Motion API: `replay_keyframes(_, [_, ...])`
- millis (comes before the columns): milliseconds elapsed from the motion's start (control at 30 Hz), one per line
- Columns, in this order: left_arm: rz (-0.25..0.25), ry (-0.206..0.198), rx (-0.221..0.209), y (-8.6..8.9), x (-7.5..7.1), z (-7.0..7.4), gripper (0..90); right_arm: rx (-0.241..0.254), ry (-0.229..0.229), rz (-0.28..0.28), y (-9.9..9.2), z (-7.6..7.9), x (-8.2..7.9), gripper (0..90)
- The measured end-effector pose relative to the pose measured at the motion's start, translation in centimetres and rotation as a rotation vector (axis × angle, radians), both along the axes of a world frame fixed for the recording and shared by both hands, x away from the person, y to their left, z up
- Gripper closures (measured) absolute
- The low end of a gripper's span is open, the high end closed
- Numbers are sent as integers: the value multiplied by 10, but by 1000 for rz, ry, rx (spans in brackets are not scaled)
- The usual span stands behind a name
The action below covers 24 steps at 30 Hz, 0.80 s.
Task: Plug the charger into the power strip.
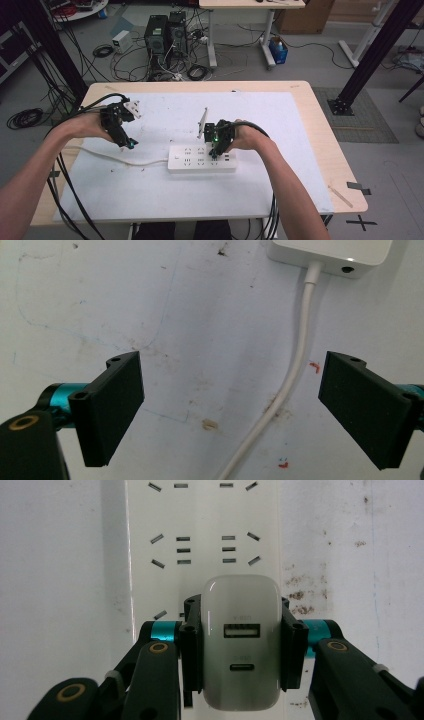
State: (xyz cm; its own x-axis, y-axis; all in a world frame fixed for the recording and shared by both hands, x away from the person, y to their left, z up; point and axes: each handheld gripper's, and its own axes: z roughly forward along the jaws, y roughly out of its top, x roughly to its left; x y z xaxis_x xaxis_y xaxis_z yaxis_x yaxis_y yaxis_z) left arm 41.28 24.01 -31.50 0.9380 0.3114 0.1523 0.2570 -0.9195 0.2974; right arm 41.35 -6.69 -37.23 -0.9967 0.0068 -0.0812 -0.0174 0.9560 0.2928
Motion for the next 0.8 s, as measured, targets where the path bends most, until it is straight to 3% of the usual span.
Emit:
replay_keyframes(333, [-13,-1,-1,-1,-1,3,111,2,30,-28,1,1,3,605])
replay_keyframes(433, [-10,1,-3,0,-1,3,111,6,49,-55,1,4,5,473])
replay_keyframes(467, [-8,4,-4,0,-1,3,111,-2,49,-66,0,5,5,470])
replay_keyframes(600, [-13,12,-2,-1,-1,2,111,4,24,-106,-6,11,4,363])
replay_keyframes(767, [-26,28,7,-3,1,1,110,17,-10,-145,-15,26,0,299])
replay_keyframes(800, [-30,38,14,-4,2,1,110,24,-32,-175,-22,38,0,239])
